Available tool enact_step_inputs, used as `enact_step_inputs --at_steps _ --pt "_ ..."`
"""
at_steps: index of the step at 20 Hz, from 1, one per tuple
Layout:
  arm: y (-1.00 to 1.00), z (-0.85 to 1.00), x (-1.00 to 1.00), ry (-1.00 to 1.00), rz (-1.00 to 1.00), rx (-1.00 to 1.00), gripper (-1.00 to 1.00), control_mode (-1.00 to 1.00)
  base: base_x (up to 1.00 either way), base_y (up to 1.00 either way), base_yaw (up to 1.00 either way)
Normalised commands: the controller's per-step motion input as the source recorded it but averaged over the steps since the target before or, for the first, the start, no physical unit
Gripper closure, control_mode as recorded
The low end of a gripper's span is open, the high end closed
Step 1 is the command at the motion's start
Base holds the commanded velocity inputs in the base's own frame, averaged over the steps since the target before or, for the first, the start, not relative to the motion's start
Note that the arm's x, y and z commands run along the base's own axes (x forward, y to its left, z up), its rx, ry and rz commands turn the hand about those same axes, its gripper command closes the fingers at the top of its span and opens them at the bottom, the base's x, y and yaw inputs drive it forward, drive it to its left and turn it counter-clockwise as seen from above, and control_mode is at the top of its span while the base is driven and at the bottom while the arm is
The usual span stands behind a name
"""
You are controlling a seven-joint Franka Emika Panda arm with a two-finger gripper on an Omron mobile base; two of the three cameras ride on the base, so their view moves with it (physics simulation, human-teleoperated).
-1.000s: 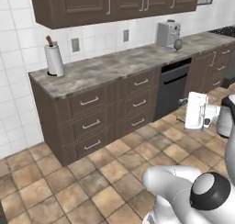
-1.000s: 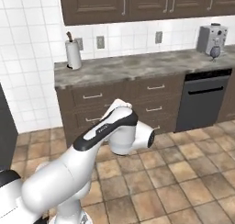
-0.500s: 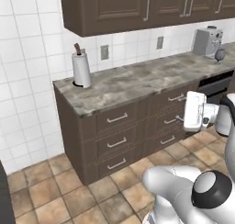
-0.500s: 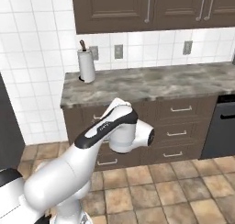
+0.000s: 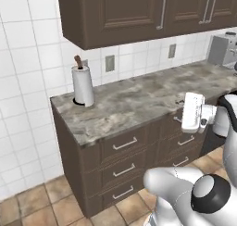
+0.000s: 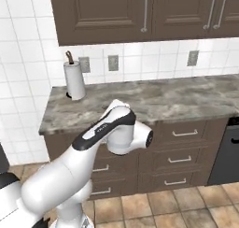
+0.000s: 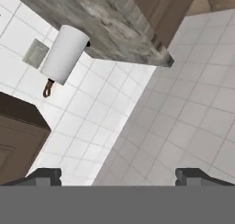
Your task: Retrieve the wine glasses from the counter and place one next to each plate.
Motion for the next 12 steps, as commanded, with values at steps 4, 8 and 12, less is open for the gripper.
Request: enact_step_inputs --at_steps 4,8,12 --pt "0.0 0.0 0.0 0.0 0.0 0.0 -1.0 1.0 0.46 -1.0 -0.21" --pt "0.0 0.0 0.0 0.0 0.0 0.0 -1.0 1.0 0.2 -1.0 -0.23" --pt "0.0 0.0 0.0 0.0 0.0 0.0 -1.0 1.0 0.4 -1.0 -0.19"
